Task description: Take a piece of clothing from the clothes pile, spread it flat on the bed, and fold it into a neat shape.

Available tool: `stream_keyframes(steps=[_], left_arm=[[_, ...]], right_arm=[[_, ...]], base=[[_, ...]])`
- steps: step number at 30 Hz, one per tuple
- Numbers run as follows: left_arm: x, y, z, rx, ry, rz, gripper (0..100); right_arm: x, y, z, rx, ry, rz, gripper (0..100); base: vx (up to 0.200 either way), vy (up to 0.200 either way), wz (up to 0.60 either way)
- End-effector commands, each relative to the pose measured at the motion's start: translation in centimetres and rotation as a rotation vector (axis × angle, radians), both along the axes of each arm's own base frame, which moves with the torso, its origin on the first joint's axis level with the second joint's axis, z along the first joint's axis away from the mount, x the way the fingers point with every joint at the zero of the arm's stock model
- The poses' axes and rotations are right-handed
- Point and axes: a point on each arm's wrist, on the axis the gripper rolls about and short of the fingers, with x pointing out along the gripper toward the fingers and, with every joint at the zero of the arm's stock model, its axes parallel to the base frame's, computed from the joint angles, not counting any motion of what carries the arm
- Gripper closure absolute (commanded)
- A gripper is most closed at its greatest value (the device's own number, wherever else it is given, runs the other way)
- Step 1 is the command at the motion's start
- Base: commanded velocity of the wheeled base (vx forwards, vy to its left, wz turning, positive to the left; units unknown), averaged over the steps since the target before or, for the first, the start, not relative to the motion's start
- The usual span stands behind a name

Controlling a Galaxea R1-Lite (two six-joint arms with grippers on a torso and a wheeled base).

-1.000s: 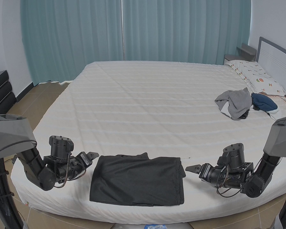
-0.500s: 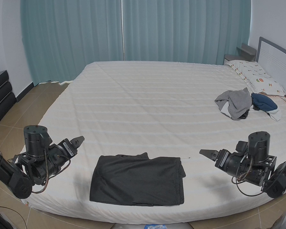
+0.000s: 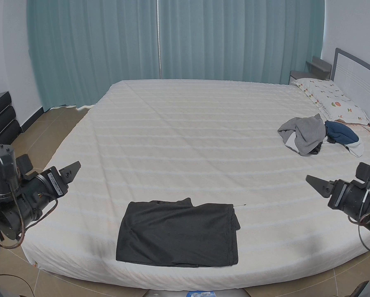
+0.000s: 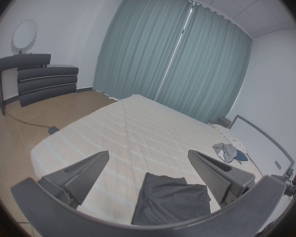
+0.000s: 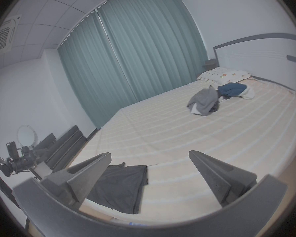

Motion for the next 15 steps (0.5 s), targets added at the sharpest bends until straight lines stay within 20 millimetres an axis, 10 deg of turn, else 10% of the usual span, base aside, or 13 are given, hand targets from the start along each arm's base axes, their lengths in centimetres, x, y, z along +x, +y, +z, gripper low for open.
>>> stream_keyframes(steps=[1,15], left_arm=[[-6.6,2.1,7.5,-0.044,-0.222,0.016,0],[-15.8,5.3,7.4,0.213,-0.256,0.151,0]], right_arm=[[-6.3,-3.4,6.3,0.024,-0.231,-0.084,0],[-14.8,-5.0,5.3,-0.287,-0.293,-0.086,0]], base=[[0.0,0.0,0.0],[0.0,0.0,0.0]])
